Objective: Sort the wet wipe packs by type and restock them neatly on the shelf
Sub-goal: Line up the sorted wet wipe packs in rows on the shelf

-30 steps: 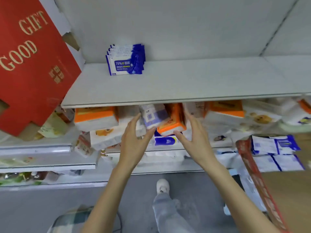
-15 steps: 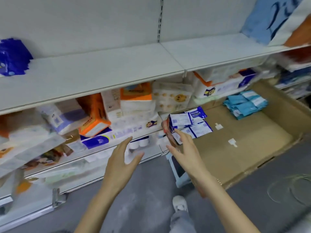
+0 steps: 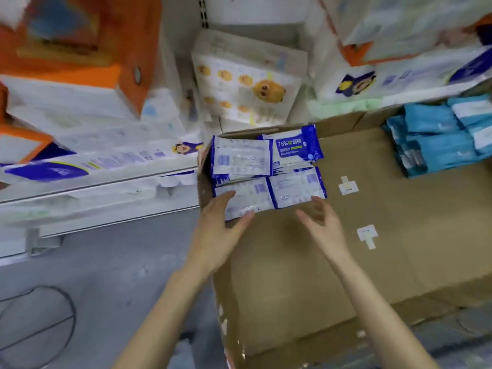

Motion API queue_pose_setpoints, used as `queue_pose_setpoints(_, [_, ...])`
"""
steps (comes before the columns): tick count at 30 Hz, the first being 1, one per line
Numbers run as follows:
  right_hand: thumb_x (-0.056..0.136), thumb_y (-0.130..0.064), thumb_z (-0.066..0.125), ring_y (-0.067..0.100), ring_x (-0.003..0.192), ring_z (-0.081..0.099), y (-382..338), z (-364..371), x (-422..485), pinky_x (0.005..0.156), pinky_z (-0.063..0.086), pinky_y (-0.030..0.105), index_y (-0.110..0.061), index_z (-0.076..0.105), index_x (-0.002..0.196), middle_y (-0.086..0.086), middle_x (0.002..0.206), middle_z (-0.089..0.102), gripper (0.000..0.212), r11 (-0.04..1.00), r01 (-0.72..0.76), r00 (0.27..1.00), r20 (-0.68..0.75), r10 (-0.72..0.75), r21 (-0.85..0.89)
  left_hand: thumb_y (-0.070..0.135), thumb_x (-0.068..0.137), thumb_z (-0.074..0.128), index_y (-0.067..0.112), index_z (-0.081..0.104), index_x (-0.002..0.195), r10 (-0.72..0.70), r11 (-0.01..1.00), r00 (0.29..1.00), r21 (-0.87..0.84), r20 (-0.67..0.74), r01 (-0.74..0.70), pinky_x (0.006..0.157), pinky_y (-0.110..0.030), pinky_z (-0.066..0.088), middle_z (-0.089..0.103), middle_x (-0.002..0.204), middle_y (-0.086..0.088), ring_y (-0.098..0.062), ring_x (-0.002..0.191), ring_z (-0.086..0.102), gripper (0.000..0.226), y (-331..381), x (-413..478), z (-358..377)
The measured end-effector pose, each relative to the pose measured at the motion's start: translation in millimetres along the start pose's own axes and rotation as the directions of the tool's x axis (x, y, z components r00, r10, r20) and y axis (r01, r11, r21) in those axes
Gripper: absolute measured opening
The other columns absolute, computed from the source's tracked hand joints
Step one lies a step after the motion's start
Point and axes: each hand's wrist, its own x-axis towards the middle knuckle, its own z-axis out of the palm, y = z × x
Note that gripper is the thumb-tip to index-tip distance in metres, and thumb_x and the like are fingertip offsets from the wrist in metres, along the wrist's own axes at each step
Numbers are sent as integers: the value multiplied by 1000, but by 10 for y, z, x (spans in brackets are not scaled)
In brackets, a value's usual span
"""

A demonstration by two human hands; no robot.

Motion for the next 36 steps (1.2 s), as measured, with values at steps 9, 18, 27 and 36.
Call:
queue_pose_setpoints(9, [66, -47, 77, 25, 112, 56, 186, 101, 900, 95, 46, 38, -18, 49, 127, 7, 124, 57, 73, 999, -33, 982, -185, 30, -14, 36, 87, 64, 19, 40, 140, -147, 988, 964, 16, -222, 155, 104, -12, 25, 38, 144, -1, -13, 131, 35, 60, -228, 465, 567])
queue_pose_setpoints(18, [56, -33, 90, 29, 120, 44, 238, 83, 991, 102, 32, 34, -9, 48, 123, 9, 121, 59, 83, 993, -42, 956, -292, 9, -107, 31, 79, 74, 12, 34, 140, -375, 909, 799, -20, -470, 415, 103, -49, 29, 35, 142, -12, -32, 130, 33, 75, -143, 627, 964])
queue_pose_setpoints(27, [62, -25, 88, 15, 83, 66, 327, -45, 877, 84, 54, 36, -27, 60, 80, -7, 86, 69, 33, 983, -158, 980, -107, 167, 89, 50, 74, 73, 17, 38, 131, -419, 843, 789, 132, -450, 522, 99, -44, 28, 37, 130, -14, -35, 122, 33, 74, -104, 751, 1015])
queue_pose_setpoints(36, [75, -1, 76, 17, 88, 66, 550, -588, 310, 76, 53, 23, -17, 68, 94, 0, 92, 72, 26, 870, -225, 967, -6, 253, 439, 66, 73, 64, 17, 62, 98, -224, 745, 948, 588, -226, 316, 92, -38, 32, 51, 118, -7, -30, 111, 41, 54, -214, 551, 922])
